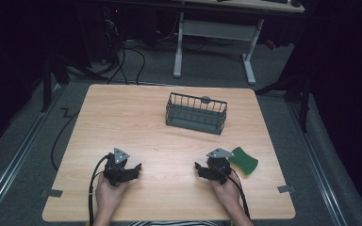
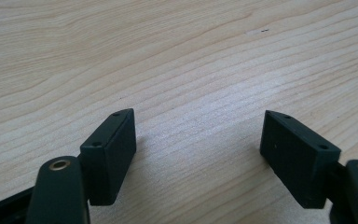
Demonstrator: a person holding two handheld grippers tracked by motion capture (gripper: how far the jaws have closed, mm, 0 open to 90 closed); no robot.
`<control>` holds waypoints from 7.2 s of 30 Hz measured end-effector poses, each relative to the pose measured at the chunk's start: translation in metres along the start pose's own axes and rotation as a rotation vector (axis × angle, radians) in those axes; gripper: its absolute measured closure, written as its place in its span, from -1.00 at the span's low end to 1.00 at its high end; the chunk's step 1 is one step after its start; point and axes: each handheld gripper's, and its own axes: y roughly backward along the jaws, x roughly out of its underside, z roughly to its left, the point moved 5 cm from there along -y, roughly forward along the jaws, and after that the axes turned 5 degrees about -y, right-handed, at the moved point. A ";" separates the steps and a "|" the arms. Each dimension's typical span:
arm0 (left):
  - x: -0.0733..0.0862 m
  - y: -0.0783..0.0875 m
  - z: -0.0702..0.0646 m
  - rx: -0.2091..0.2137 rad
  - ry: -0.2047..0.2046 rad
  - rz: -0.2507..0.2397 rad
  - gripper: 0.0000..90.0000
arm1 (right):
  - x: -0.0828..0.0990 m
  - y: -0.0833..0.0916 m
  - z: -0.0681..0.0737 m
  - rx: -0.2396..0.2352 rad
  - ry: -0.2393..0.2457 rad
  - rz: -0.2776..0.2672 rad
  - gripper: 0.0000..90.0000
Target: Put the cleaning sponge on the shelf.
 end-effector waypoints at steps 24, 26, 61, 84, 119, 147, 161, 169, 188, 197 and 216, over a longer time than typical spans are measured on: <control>-0.004 -0.003 0.002 0.007 0.000 0.014 -0.37 | 0.000 0.005 -0.001 -0.033 0.011 0.040 -0.19; -0.006 -0.003 0.002 0.011 0.001 0.017 -0.35 | -0.002 0.009 -0.002 -0.038 0.009 0.024 -0.14; -0.155 -0.020 0.004 0.108 -0.014 -0.073 -0.07 | -0.072 0.070 -0.103 -0.009 -0.140 -0.145 0.27; -0.218 -0.080 0.009 0.040 0.120 -0.111 0.14 | -0.119 0.027 -0.135 0.028 -0.253 -0.166 0.42; -0.215 -0.102 0.002 0.090 0.097 -0.012 0.73 | -0.125 0.009 -0.130 -0.001 -0.232 -0.070 0.63; -0.194 -0.075 -0.004 0.116 0.038 0.028 0.77 | -0.108 0.032 -0.107 -0.044 -0.143 -0.017 0.61; -0.175 -0.054 -0.004 0.147 0.042 0.029 0.76 | -0.095 0.046 -0.086 -0.081 -0.081 -0.010 0.60; -0.161 -0.040 -0.006 0.168 0.058 0.010 0.75 | -0.087 0.054 -0.076 -0.105 -0.065 -0.013 0.60; -0.157 -0.028 -0.010 0.141 0.052 -0.058 0.34 | -0.085 0.058 -0.071 -0.121 -0.067 -0.016 0.28; -0.156 -0.009 -0.005 0.131 0.049 -0.127 -0.04 | -0.089 0.067 -0.075 -0.112 -0.091 -0.086 0.01; -0.078 0.020 0.023 0.079 0.113 -0.136 -0.11 | -0.059 0.092 -0.103 -0.087 -0.145 -0.192 -0.18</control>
